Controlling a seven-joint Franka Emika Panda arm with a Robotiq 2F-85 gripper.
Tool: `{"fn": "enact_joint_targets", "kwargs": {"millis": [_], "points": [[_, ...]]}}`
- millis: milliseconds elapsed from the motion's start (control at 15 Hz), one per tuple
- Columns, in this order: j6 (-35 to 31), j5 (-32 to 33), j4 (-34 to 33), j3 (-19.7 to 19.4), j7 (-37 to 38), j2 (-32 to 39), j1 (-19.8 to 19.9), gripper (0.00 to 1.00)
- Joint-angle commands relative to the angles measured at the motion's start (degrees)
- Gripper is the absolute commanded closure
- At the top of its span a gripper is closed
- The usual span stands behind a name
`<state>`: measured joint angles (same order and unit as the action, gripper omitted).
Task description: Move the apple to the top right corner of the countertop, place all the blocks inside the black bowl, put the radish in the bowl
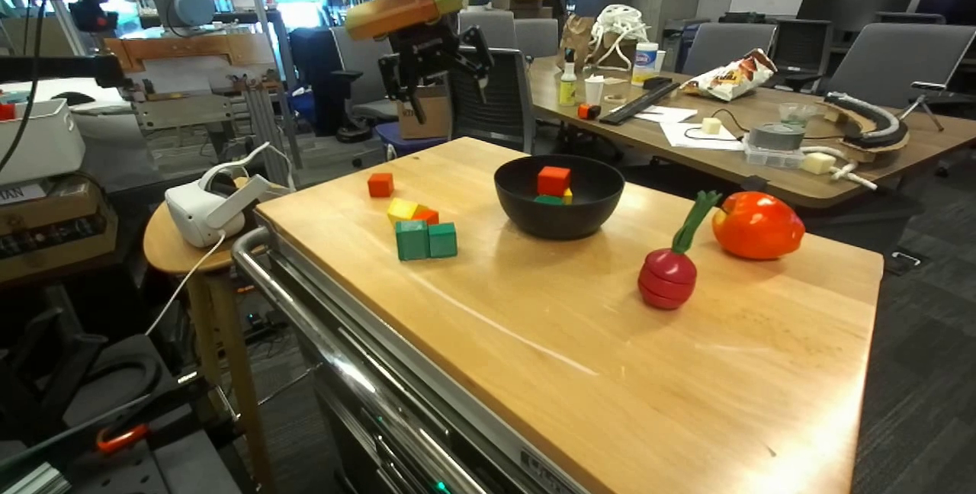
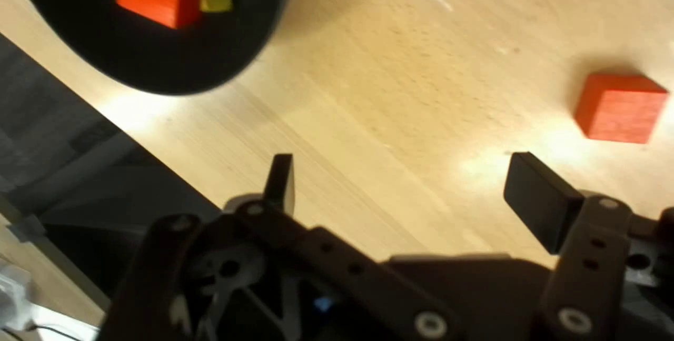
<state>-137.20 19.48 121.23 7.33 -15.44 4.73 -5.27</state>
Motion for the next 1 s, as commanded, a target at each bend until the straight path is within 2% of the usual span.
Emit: {"fn": "enact_joint_targets", "kwargs": {"millis": [0,200,333,400,467,600,733,933], "points": [[1.2,-5.5,1.8,2.8,-9.6,-1.5,-2.4,0.00],[2.7,-10.6,1.5,4.5,-18.7,0.0,-3.3,0.00],[4.9,-11.2,0.6,4.6,-20.0,1.4,-3.4,0.00],[7.1,-10.4,0.1,4.4,-19.5,2.0,-3.4,0.00],[4.4,-9.4,1.7,4.4,-17.1,1.0,-3.7,0.00],[5.6,-9.4,1.5,4.3,-17.7,1.8,-3.6,0.00],[5.2,-12.0,0.7,4.5,-19.2,3.5,-3.2,0.00],[3.1,-15.1,-0.1,4.3,-16.7,6.3,-2.8,0.00]]}}
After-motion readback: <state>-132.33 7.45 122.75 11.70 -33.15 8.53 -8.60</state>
